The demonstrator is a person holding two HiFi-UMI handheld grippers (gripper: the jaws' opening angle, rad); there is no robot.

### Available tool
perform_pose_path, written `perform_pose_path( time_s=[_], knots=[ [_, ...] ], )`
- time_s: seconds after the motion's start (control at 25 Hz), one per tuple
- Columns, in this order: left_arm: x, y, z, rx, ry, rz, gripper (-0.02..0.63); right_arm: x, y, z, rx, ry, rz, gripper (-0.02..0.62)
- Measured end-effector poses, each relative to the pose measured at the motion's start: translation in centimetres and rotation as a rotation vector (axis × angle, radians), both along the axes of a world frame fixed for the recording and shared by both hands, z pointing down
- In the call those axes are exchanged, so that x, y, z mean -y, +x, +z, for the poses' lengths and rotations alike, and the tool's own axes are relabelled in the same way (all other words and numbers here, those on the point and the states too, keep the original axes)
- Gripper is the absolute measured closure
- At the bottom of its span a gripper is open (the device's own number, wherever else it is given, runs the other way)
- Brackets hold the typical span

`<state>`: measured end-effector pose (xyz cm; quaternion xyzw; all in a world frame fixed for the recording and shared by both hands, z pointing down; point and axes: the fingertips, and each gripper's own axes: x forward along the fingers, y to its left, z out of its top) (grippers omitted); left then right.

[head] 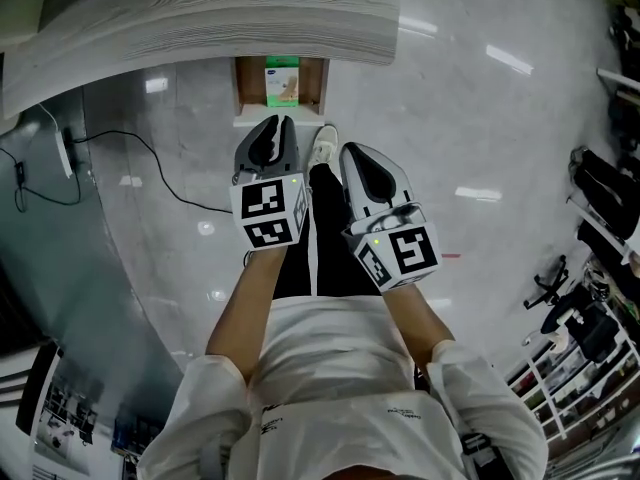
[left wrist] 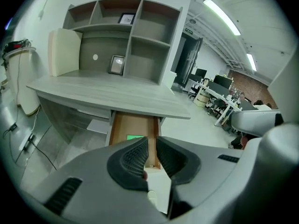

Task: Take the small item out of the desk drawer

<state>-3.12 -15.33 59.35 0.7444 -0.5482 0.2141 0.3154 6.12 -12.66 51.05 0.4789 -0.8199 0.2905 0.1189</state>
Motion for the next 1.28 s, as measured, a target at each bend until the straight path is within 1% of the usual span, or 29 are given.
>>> perform_pose_path(
  time_s=[0.16,0.28,0.44,0.52,0.68,1.04,1.2,1.28],
  knots=[
    [0.7,-0.2,1.9,-0.001,-0.027,-0.014,0.510,0.0,0.0,1.1,0.001,-0.016,-0.003,0.565],
    [0.8,-0.1,3.1,0.000,-0.055,-0.008,0.472,-0.2,-0.1,1.9,0.003,-0.029,-0.003,0.565],
    [0.9,-0.1,4.8,-0.004,-0.099,-0.006,0.449,-0.4,-0.7,3.0,0.008,-0.043,-0.008,0.565],
    [1.0,0.0,5.5,-0.010,-0.116,-0.004,0.423,-0.5,-0.8,3.4,0.010,-0.049,-0.008,0.565],
    [1.4,0.2,6.6,-0.006,-0.139,-0.001,0.379,-0.6,-0.8,4.1,0.016,-0.057,-0.003,0.565],
    [2.2,0.0,9.0,0.001,-0.188,-0.014,0.305,-0.2,-0.6,5.6,0.020,-0.068,0.008,0.565],
    [2.4,0.3,10.1,0.016,-0.217,0.002,0.263,-0.1,-0.3,6.3,0.021,-0.077,0.008,0.565],
    [2.5,0.4,10.6,0.016,-0.225,0.000,0.253,-0.1,-0.2,6.6,0.020,-0.079,0.005,0.565]
  ],
)
